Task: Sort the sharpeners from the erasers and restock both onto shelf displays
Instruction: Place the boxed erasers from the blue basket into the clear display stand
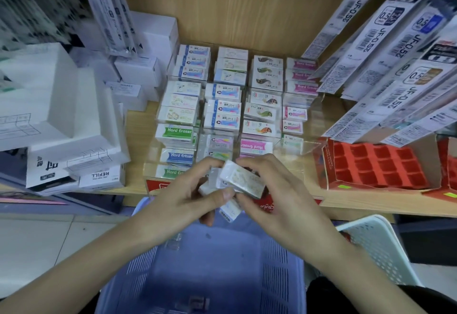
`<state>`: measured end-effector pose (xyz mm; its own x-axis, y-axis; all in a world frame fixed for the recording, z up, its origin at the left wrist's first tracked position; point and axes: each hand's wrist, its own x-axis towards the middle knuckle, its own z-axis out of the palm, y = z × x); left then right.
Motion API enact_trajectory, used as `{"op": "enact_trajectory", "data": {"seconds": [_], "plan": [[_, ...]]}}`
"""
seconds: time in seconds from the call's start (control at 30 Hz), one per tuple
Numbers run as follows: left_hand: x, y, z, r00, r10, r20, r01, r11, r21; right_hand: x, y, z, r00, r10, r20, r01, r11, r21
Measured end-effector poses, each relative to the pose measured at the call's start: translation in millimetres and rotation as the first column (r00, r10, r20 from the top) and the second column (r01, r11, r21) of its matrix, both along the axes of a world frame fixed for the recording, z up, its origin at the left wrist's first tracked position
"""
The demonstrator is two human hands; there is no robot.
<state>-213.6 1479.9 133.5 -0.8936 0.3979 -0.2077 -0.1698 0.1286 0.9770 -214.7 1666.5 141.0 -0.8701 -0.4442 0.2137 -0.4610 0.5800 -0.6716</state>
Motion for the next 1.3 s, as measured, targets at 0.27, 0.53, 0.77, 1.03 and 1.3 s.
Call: {"op": "enact_trajectory", "data": {"seconds": [0.27,0.53,0.77,1.03,1.3], "plan": [[-2,-25,4,0.976,0.217,0.011,-0.216,0.976,-0.016,-34,-16,-1,0.966,-0.247,-0.072,0.249,0.968,0.019],[1,-48,7,0.968,0.216,0.128,-0.231,0.965,0.123,-58,-49,-19,0.958,-0.197,-0.209,0.240,0.948,0.208],[2,-56,5,0.968,0.233,0.094,-0.235,0.972,0.013,-64,-42,-9,0.975,-0.195,-0.104,0.217,0.938,0.269],[-5,-55,4,0.944,0.320,0.078,-0.326,0.941,0.085,-44,-48,14,0.948,-0.106,0.300,0.163,0.971,-0.172],[-12,-48,9,0.942,0.333,0.050,-0.337,0.931,0.139,-27,-66,4,0.995,-0.020,0.101,0.030,0.994,-0.102]]}}
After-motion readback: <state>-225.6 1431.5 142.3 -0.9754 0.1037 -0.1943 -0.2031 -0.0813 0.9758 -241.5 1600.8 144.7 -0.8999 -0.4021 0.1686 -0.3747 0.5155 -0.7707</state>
